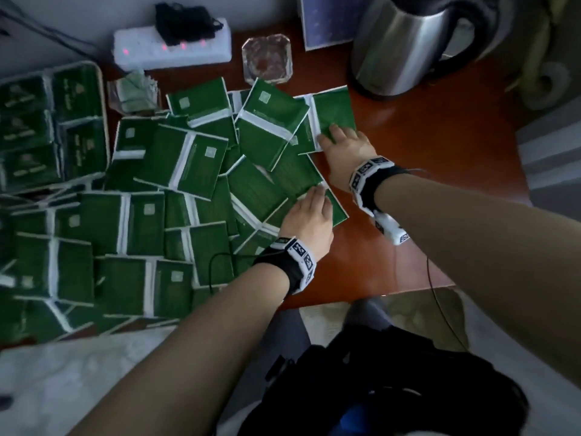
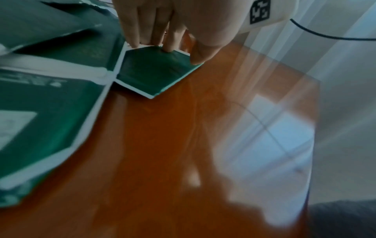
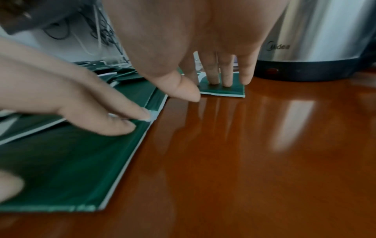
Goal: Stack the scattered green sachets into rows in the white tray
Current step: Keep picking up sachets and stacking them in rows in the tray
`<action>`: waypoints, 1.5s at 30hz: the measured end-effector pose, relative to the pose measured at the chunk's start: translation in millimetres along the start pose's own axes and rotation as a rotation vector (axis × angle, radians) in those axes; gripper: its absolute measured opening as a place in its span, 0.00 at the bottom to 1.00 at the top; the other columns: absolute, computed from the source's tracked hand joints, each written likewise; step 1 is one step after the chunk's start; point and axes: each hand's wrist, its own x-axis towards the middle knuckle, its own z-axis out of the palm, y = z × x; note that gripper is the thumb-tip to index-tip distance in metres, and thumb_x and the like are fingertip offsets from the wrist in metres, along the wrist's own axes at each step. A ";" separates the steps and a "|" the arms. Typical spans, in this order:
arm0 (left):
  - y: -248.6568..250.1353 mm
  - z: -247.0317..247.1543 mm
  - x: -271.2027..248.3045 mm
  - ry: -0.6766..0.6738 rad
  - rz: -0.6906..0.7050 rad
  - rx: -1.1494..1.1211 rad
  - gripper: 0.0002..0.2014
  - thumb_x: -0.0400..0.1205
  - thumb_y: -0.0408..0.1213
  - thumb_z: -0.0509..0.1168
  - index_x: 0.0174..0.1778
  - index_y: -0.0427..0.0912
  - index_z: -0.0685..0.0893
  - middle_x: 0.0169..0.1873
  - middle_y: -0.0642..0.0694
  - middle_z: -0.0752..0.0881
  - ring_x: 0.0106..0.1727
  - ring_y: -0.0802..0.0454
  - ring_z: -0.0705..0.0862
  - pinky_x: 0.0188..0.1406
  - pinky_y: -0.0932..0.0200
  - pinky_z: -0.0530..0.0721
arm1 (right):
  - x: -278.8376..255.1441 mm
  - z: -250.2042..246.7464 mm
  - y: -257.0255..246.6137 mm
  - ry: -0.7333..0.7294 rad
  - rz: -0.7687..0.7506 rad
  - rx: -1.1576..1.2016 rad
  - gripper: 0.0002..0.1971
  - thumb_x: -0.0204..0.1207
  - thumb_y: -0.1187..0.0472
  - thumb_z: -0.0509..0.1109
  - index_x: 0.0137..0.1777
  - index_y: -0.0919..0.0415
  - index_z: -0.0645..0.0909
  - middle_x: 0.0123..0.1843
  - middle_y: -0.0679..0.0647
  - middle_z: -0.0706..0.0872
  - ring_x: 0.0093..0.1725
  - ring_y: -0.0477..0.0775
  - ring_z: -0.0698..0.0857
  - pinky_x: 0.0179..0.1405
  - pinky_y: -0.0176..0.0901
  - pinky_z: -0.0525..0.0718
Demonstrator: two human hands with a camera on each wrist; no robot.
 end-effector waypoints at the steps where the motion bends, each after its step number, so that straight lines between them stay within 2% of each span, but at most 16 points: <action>1: 8.3 0.0 -1.2 0.021 -0.053 -0.016 0.32 0.84 0.43 0.60 0.80 0.28 0.65 0.83 0.33 0.59 0.84 0.39 0.61 0.80 0.46 0.66 | -2.1 2.4 1.7 0.021 -0.024 -0.019 0.38 0.76 0.57 0.69 0.85 0.56 0.58 0.86 0.65 0.56 0.83 0.67 0.59 0.82 0.63 0.61; 6: 65.1 11.0 -17.6 0.082 -0.237 -0.117 0.30 0.85 0.46 0.58 0.81 0.34 0.65 0.85 0.40 0.57 0.82 0.45 0.65 0.75 0.54 0.71 | -33.8 9.2 26.3 0.042 -0.096 -0.109 0.34 0.72 0.53 0.72 0.77 0.62 0.68 0.74 0.64 0.72 0.74 0.66 0.70 0.70 0.59 0.72; 9: 104.8 22.1 -36.6 0.085 -0.209 -0.171 0.28 0.85 0.45 0.58 0.80 0.36 0.67 0.85 0.43 0.56 0.80 0.47 0.67 0.73 0.56 0.73 | -67.7 20.2 47.9 0.024 -0.108 -0.158 0.33 0.72 0.53 0.72 0.75 0.66 0.70 0.70 0.66 0.74 0.70 0.67 0.72 0.65 0.58 0.76; 11: 126.6 28.7 -47.6 0.056 -0.186 -0.181 0.28 0.85 0.44 0.58 0.80 0.37 0.67 0.85 0.43 0.56 0.80 0.46 0.67 0.74 0.53 0.71 | -90.7 30.9 62.4 0.032 -0.100 -0.164 0.32 0.72 0.55 0.72 0.74 0.68 0.71 0.69 0.67 0.75 0.69 0.68 0.74 0.62 0.58 0.78; 14: 148.6 34.4 -51.6 -0.038 -0.165 -0.164 0.31 0.84 0.45 0.58 0.82 0.38 0.63 0.86 0.43 0.53 0.85 0.45 0.57 0.83 0.45 0.58 | -118.9 43.4 80.6 0.013 -0.074 -0.165 0.32 0.71 0.55 0.72 0.73 0.68 0.72 0.67 0.67 0.76 0.67 0.68 0.75 0.61 0.58 0.79; 16: 154.7 35.2 -51.3 -0.076 -0.195 -0.164 0.32 0.83 0.46 0.58 0.83 0.40 0.61 0.87 0.45 0.51 0.87 0.47 0.51 0.84 0.40 0.52 | -132.8 46.7 89.3 -0.026 -0.067 -0.160 0.30 0.73 0.55 0.71 0.73 0.68 0.73 0.67 0.67 0.75 0.67 0.68 0.74 0.60 0.58 0.79; 18: 155.6 33.2 -50.5 -0.082 -0.211 -0.194 0.31 0.83 0.46 0.59 0.83 0.42 0.62 0.87 0.47 0.50 0.87 0.47 0.49 0.84 0.37 0.51 | -143.3 48.2 95.9 -0.059 -0.058 -0.143 0.28 0.75 0.54 0.70 0.72 0.66 0.74 0.68 0.67 0.75 0.67 0.67 0.75 0.58 0.57 0.80; 23: 157.5 34.9 -54.6 -0.124 -0.165 -0.223 0.33 0.82 0.44 0.60 0.84 0.44 0.59 0.87 0.50 0.46 0.87 0.49 0.46 0.84 0.37 0.51 | -166.7 55.4 102.2 -0.070 -0.081 -0.198 0.23 0.78 0.51 0.67 0.69 0.65 0.77 0.63 0.65 0.79 0.62 0.64 0.79 0.49 0.53 0.80; 28: 170.2 42.0 -56.5 -0.123 -0.105 -0.229 0.35 0.81 0.44 0.61 0.85 0.44 0.58 0.87 0.51 0.45 0.87 0.50 0.45 0.84 0.37 0.49 | -179.1 51.8 109.2 -0.079 -0.101 -0.238 0.20 0.81 0.51 0.64 0.65 0.64 0.78 0.58 0.62 0.83 0.58 0.62 0.82 0.43 0.49 0.76; 31: 175.5 38.4 -53.5 -0.098 -0.082 -0.222 0.33 0.81 0.44 0.61 0.83 0.44 0.62 0.87 0.49 0.51 0.87 0.48 0.49 0.83 0.37 0.53 | -183.2 47.8 110.2 -0.091 -0.107 -0.248 0.17 0.81 0.52 0.63 0.62 0.62 0.79 0.56 0.61 0.84 0.56 0.61 0.82 0.41 0.49 0.76; 34: 169.6 29.8 -48.0 0.074 -0.038 -0.176 0.24 0.82 0.43 0.61 0.76 0.44 0.74 0.81 0.47 0.68 0.82 0.46 0.63 0.78 0.40 0.63 | -175.5 37.7 114.4 -0.101 -0.095 -0.245 0.13 0.82 0.54 0.62 0.59 0.61 0.79 0.47 0.57 0.84 0.46 0.57 0.81 0.38 0.47 0.77; 36: 158.0 19.1 -37.4 0.180 -0.069 -0.180 0.18 0.84 0.41 0.62 0.70 0.44 0.79 0.74 0.46 0.76 0.75 0.47 0.72 0.74 0.43 0.70 | -162.3 30.4 120.8 -0.093 -0.092 -0.231 0.10 0.83 0.59 0.60 0.61 0.60 0.78 0.39 0.55 0.77 0.38 0.54 0.77 0.34 0.46 0.76; 38: 142.0 5.0 -22.2 0.206 -0.169 -0.193 0.16 0.83 0.41 0.65 0.67 0.44 0.79 0.68 0.45 0.78 0.68 0.47 0.77 0.69 0.45 0.75 | -144.1 24.6 127.6 -0.079 -0.127 -0.207 0.14 0.81 0.67 0.61 0.65 0.59 0.75 0.42 0.54 0.74 0.41 0.54 0.76 0.35 0.46 0.77; 40: 125.9 -6.8 -6.7 0.149 -0.272 -0.200 0.20 0.80 0.44 0.70 0.67 0.44 0.77 0.65 0.44 0.78 0.65 0.45 0.78 0.67 0.44 0.77 | -125.6 22.2 131.8 -0.045 -0.188 -0.186 0.22 0.76 0.72 0.64 0.69 0.58 0.72 0.54 0.56 0.73 0.51 0.56 0.75 0.43 0.48 0.80; 43: 107.8 -14.4 13.2 -0.056 -0.326 -0.161 0.33 0.75 0.50 0.76 0.71 0.40 0.71 0.64 0.41 0.76 0.66 0.41 0.77 0.67 0.39 0.77 | -101.1 23.5 133.1 -0.023 -0.277 -0.290 0.31 0.74 0.66 0.72 0.76 0.57 0.66 0.66 0.61 0.72 0.62 0.63 0.75 0.60 0.59 0.80; 45: 101.9 -18.7 22.4 -0.147 -0.321 -0.107 0.38 0.72 0.52 0.78 0.72 0.39 0.69 0.64 0.39 0.77 0.66 0.39 0.77 0.65 0.38 0.77 | -90.4 22.9 132.1 -0.041 -0.311 -0.368 0.34 0.73 0.61 0.76 0.77 0.57 0.64 0.68 0.63 0.71 0.66 0.65 0.74 0.65 0.63 0.77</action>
